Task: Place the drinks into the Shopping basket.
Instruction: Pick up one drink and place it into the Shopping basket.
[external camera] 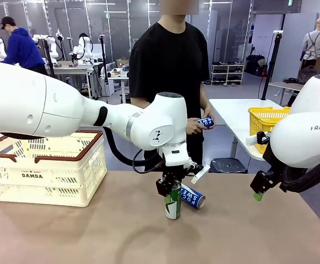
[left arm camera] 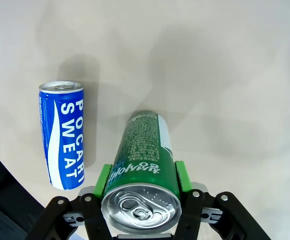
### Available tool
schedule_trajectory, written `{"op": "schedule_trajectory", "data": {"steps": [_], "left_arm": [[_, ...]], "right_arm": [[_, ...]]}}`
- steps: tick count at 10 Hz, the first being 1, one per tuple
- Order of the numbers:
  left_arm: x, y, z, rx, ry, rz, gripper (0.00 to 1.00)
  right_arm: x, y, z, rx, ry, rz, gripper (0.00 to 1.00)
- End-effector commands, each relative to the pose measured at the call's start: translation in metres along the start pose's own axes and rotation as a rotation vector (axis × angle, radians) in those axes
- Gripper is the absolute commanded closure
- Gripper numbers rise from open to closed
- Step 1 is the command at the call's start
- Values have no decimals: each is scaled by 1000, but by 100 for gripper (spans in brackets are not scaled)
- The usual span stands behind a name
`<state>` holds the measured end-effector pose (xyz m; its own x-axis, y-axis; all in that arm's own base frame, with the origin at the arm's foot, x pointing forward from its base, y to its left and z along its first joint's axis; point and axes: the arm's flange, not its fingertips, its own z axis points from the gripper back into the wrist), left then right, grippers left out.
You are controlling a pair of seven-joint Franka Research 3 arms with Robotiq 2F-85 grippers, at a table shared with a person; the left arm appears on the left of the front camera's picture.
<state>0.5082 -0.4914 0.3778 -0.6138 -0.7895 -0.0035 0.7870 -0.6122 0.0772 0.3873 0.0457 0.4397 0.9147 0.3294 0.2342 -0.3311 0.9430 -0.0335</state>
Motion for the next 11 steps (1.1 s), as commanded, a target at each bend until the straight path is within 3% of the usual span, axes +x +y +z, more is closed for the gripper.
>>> {"op": "schedule_trajectory", "data": {"steps": [1, 2, 3, 6, 11], "left_arm": [[0, 0, 0, 0, 0, 0, 42], [-2, -2, 12, 9, -36, -50, 42], [-13, -3, 32, 37, 10, -66, 42], [-42, -16, 93, 54, 24, -74, 42], [-131, -49, 201, 187, 127, 94, 42]], "right_arm": [[-2, -1, 0, -3, 3, 5, 0], [-2, -1, 0, -3, 3, 5, 0], [-2, -1, 0, -3, 3, 5, 0], [-2, -1, 0, -3, 3, 5, 0], [-2, -1, 0, -3, 3, 5, 0]]}}
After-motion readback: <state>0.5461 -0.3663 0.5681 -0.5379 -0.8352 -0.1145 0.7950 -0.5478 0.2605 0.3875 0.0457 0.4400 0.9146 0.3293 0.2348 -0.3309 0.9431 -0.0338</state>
